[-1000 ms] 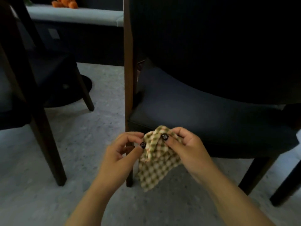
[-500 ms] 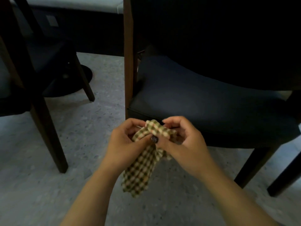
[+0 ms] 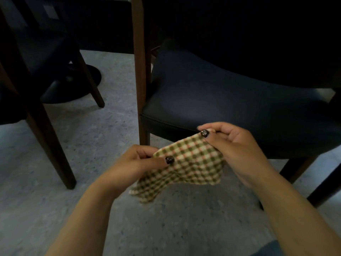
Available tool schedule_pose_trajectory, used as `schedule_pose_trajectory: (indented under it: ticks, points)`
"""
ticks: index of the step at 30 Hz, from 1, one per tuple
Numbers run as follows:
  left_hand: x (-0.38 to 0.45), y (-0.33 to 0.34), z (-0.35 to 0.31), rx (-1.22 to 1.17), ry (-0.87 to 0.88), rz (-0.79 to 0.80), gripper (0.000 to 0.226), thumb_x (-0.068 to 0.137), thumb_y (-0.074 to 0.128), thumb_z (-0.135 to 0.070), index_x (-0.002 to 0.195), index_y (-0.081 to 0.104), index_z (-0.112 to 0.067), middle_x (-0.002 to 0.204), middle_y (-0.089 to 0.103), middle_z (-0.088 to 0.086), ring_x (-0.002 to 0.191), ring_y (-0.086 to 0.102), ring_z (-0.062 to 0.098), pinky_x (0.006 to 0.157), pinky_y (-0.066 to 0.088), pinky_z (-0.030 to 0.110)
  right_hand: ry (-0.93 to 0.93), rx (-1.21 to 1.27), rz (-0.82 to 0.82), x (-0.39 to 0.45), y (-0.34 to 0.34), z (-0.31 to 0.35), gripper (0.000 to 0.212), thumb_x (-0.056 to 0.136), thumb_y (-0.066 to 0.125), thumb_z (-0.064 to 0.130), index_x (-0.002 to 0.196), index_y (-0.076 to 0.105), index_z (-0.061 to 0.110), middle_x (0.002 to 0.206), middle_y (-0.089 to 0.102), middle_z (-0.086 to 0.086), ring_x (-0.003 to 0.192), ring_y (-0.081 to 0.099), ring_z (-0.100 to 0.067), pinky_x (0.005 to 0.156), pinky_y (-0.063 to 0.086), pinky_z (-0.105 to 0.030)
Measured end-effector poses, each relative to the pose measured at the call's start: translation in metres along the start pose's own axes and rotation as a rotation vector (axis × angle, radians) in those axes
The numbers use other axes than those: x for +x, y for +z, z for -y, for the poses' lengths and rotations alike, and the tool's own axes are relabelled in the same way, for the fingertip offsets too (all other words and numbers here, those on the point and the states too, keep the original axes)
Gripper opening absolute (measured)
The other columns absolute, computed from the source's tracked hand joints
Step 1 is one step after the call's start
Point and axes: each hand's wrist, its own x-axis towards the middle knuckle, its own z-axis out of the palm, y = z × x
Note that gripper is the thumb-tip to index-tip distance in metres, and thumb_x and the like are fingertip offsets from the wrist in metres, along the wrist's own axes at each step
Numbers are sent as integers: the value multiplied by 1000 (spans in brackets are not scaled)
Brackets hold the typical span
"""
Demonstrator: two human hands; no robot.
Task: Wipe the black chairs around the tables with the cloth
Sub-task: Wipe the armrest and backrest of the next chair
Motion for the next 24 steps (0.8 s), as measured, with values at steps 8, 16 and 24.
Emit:
schedule_pose_trajectory:
  ticks: [8, 16, 24]
  points:
    - [-10, -10, -1, -296, 180, -112, 44, 45, 92, -47, 77, 80, -18, 86, 76, 5, 78, 73, 16, 65, 57, 25, 46, 557, -72, -7, 32, -5, 59, 74, 72, 39, 126, 55, 17, 112, 70, 0, 106, 66, -13, 83, 53, -26]
    - [-8, -9, -2, -418, 263, -248, 21, 73, 70, -31, 90, 79, -22, 95, 76, 5, 88, 72, 16, 69, 57, 23, 536, 1029, 330, -17, 85, -27, 75, 74, 66, 56, 133, 55, 12, 132, 58, -15, 125, 53, -31, 113, 29, -50]
    - [-6, -25, 9, -246, 289, -223, 88, 72, 68, -8, 145, 30, -40, 112, 72, 3, 108, 67, 15, 82, 54, 21, 335, 677, 116, -6, 66, -18, 51, 70, 72, 29, 119, 62, 16, 107, 72, -4, 98, 69, -17, 81, 56, -32]
